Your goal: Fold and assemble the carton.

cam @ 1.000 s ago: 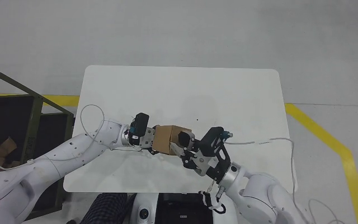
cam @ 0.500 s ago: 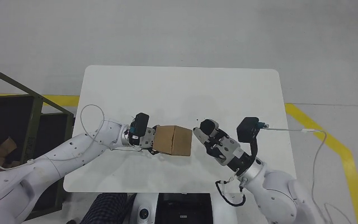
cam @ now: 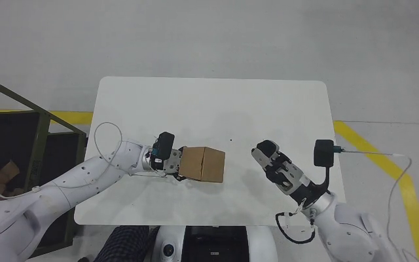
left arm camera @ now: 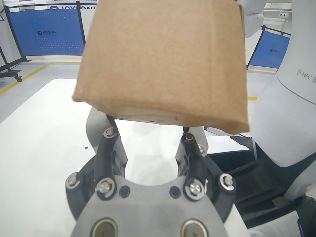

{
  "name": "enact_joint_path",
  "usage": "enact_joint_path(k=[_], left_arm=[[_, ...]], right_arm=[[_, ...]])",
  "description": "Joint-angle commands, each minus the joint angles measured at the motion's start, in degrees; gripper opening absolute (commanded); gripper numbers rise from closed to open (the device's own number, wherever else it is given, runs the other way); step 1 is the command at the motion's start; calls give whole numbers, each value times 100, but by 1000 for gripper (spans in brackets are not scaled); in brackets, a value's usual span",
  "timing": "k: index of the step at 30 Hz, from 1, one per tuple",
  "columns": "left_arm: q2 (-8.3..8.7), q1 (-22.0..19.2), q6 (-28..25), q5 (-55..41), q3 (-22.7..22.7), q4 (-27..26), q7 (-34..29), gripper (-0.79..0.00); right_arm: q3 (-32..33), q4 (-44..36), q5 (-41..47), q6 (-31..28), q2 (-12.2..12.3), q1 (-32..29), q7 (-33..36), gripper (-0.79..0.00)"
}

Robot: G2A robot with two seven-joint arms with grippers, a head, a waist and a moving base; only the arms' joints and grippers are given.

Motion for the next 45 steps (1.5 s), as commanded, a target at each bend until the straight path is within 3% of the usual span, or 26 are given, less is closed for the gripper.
enact_joint_path(k=[1, 5, 20, 33, 45], left_arm=[[0, 0, 0, 0, 0, 0, 0, -785], [-2, 26, 69, -24, -17, 4, -91, -785], [-50, 121, 68, -1265, -579, 249, -3370, -785], [-297, 98, 282, -2018, -724, -69, -5837, -785], [-591, 80, 746, -1836, -814, 79, -6564, -785]], right_arm=[[59, 52, 137, -103, 1, -15, 10, -563], [162, 173, 364, -200, 3, -5, 101, -563], [134, 530, 431, 56, -33, 14, 98, -554], [193, 683, 583, 55, -56, -27, 111, -554], [306, 846, 755, -15, -72, -98, 108, -539]])
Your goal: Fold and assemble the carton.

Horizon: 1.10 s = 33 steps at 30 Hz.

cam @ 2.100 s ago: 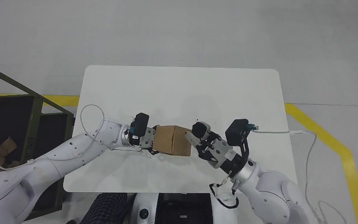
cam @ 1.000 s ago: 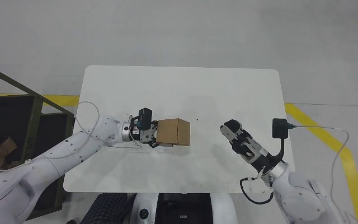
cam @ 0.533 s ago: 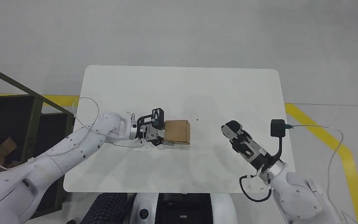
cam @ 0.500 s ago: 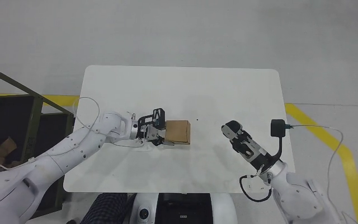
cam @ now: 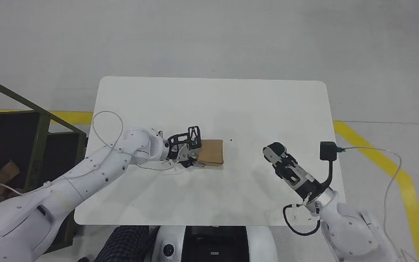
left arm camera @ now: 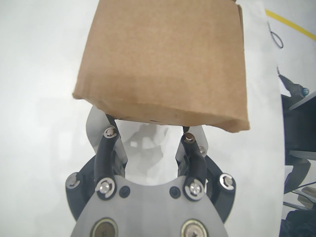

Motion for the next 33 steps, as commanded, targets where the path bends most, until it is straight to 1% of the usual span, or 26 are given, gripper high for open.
enact_joint_path(k=[1, 2, 3, 4, 5, 6, 7, 8, 9, 15, 18, 21, 23, 25, 29, 30, 33], left_arm=[[-35, 13, 70, 82, -19, 22, -34, -785], [-53, 23, 73, 80, -35, 42, -27, -785], [-69, 30, 76, 90, -50, 63, -30, -727], [-85, 39, 70, 90, -65, 79, -29, -643], [-100, 47, 68, 95, -83, 94, -24, -529], [-113, 55, 68, 114, -101, 106, -19, -369], [-125, 64, 61, 139, -116, 115, -20, -188], [-136, 77, 47, 139, -134, 126, -7, -65], [-146, 87, 29, 144, -154, 136, 2, 0], [-160, 195, -98, 204, -305, 146, 107, 0], [-125, 294, -198, 227, -424, 131, 244, 0], [-54, 435, -311, 243, -585, 85, 441, 0], [12, 554, -403, 240, -728, 12, 657, 0], [95, 705, -514, 197, -916, -82, 1003, 0], [302, 1050, -662, 321, -1372, -289, 1713, 0], [356, 1143, -673, 372, -1498, -346, 1884, 0], [518, 1399, -486, 722, -1887, -567, 2197, 0]], right_arm=[[8, 32, 36, -4, -3, -2, 9, -539], [11, 50, 47, -6, -4, 2, 22, -536], [8, 67, 53, -6, -6, 7, 34, -536], [1, 83, 57, -4, -8, 15, 43, -536], [-12, 99, 63, -6, -9, 25, 67, -536], [-21, 115, 67, -1, -11, 39, 78, -536], [-34, 132, 73, 5, -14, 53, 87, -536], [-45, 146, 80, 5, -17, 70, 94, -536], [-56, 163, 83, 11, -19, 85, 100, -536], [-94, 208, 80, 33, -32, 144, 113, -542], [-96, 227, 82, 33, -37, 149, 121, -542], [-90, 246, 105, 19, -41, 144, 124, -542], [-88, 264, 124, 8, -45, 148, 128, -542], [-99, 301, 133, -10, -49, 171, 128, -545], [-129, 457, 137, -19, -58, 325, 171, -551], [-138, 510, 145, -21, -61, 382, 180, -554], [-144, 688, 159, -3, -69, 577, 213, -551]])
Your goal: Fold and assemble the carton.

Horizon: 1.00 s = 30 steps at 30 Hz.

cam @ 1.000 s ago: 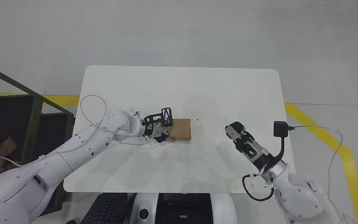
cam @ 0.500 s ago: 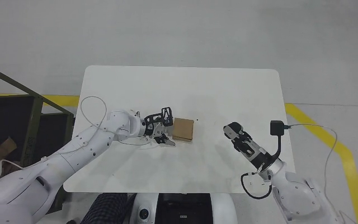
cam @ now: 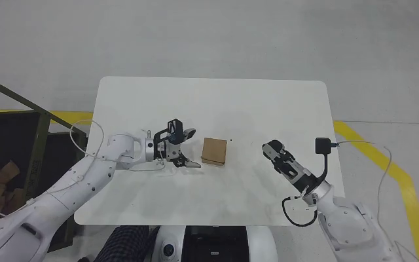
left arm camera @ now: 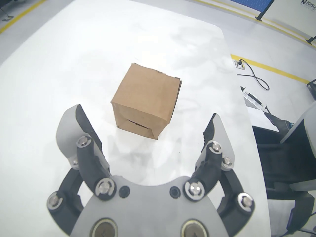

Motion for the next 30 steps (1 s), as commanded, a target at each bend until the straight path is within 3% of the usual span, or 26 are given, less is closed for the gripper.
enact_joint_path(k=[1, 9, 16, 19, 24, 26, 27, 29, 30], left_arm=[[99, 192, 98, 126, -259, -135, 223, 0], [416, 784, 259, -12, -1306, -327, 589, 0], [549, 1111, 254, -363, -1978, -225, 551, 0], [576, 1182, 244, -488, -2212, -143, 551, 0], [600, 1300, 261, -607, -2539, -21, 604, 0], [605, 1346, 245, -640, -2645, 8, 614, 0], [607, 1362, 240, -660, -2701, 27, 617, 0], [612, 1384, 224, -668, -2808, 51, 605, 0], [613, 1394, 226, -672, -2862, 61, 604, 0]], right_arm=[[-3, 106, 3, 25, -5, 118, 8, -551], [-55, 652, -371, 181, -38, 801, -109, -526], [-133, 1181, -869, 597, -101, 1448, -688, -514], [-114, 1295, -1283, 934, -121, 1622, -988, -459], [-87, 1448, -1871, 1801, -163, 1872, -1363, -449], [-103, 1473, -1947, 2072, -189, 1939, -1511, -400], [-108, 1474, -1946, 2174, -202, 1959, -1584, -243], [-159, 1454, -2139, 2360, -221, 1979, -1686, -169], [-193, 1442, -2187, 2520, -236, 1996, -1732, -77]])
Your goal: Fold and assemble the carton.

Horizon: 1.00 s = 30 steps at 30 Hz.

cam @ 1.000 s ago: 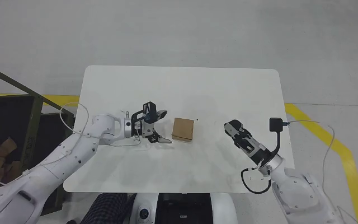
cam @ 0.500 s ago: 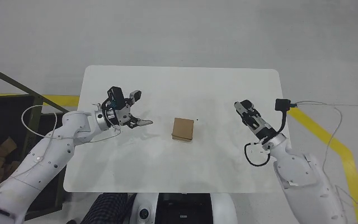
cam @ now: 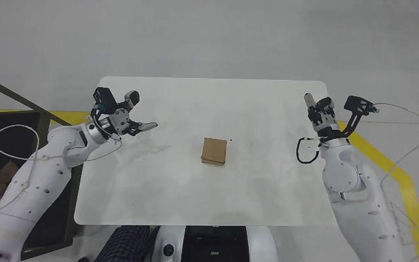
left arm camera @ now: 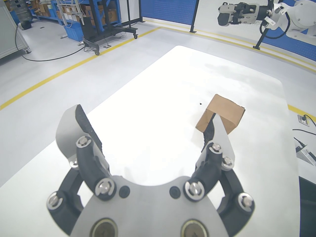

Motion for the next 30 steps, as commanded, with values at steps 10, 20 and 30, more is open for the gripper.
enact_joint_path(k=[10, 20, 30], left_arm=[[-6, 98, -21, 7, -276, -44, -80, -1], [-5, 96, -20, 7, -273, -42, -78, -1], [-5, 96, -20, 7, -273, -42, -78, -1]], right_arm=[[-200, 14, -139, 714, -94, 110, -276, -7], [-198, 13, -141, 708, -93, 109, -274, 0], [-198, 13, -141, 708, -93, 109, -274, 0]])
